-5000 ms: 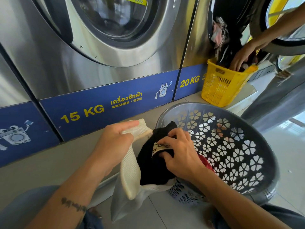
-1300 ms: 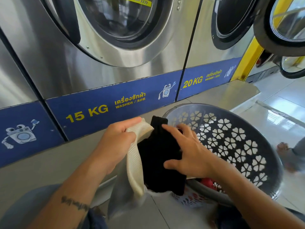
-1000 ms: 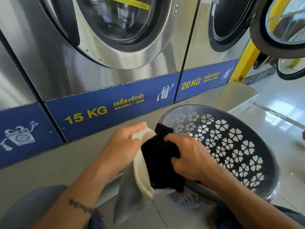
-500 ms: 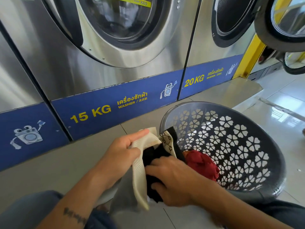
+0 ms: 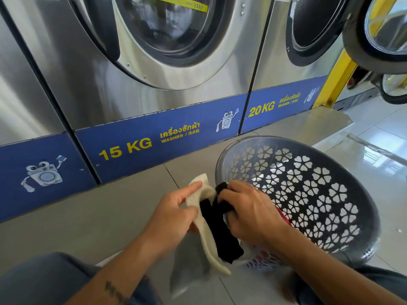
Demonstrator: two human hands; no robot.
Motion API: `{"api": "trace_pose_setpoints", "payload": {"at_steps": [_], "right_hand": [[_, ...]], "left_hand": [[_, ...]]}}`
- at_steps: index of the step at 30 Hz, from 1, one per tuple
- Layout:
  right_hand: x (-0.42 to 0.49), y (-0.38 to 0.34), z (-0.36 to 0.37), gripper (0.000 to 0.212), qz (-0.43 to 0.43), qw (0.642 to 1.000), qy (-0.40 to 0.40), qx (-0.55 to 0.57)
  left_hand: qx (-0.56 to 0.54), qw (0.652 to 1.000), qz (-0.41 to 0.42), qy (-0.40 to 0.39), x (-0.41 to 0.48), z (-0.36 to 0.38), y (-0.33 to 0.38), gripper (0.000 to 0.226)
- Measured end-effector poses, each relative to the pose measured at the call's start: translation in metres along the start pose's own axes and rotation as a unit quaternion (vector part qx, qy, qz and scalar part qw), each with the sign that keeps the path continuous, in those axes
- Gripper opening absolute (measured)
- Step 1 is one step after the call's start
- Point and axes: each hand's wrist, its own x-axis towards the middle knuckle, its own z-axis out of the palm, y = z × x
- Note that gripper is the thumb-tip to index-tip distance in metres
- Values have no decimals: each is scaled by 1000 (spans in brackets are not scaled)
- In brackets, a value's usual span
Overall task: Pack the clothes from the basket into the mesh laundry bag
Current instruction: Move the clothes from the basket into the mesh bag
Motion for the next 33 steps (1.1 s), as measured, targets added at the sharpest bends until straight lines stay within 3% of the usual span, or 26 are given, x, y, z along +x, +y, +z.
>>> {"api": "trace_pose_setpoints", "payload": {"at_steps": [2, 4, 8, 12, 16, 20, 23, 29, 33], "right_hand": [[-3, -20, 7, 35, -38, 999, -19, 22], [-5, -42, 27, 30, -50, 993, -106, 29], [-6, -54, 100, 44, -2, 949, -307, 77], [-21, -36, 157, 61, 64, 906, -399, 129], [-24, -40, 155, 53, 87, 913, -369, 151], [-12, -34, 130, 68, 102, 918, -350, 156], [-6, -34, 104, 68, 98, 913, -349, 187], [8, -40, 10, 58, 40, 931, -319, 170], [12, -10, -33, 43, 54, 959, -173, 217]], "left_hand": [[43, 999, -28, 14, -1, -6, -23, 59], [125, 991, -48, 4, -4, -16, -37, 55], [304, 949, -81, 24, -7, -35, -52, 67], [376, 922, -86, -30, -11, -45, -57, 72], [448, 887, -73, -83, -9, -43, -62, 76], [452, 885, -73, -85, 2, -39, -65, 72], [463, 882, -58, -66, 8, -34, -69, 64], [330, 943, -40, -4, 22, -24, -68, 67], [255, 966, -26, 20, 27, -16, -64, 67]]}}
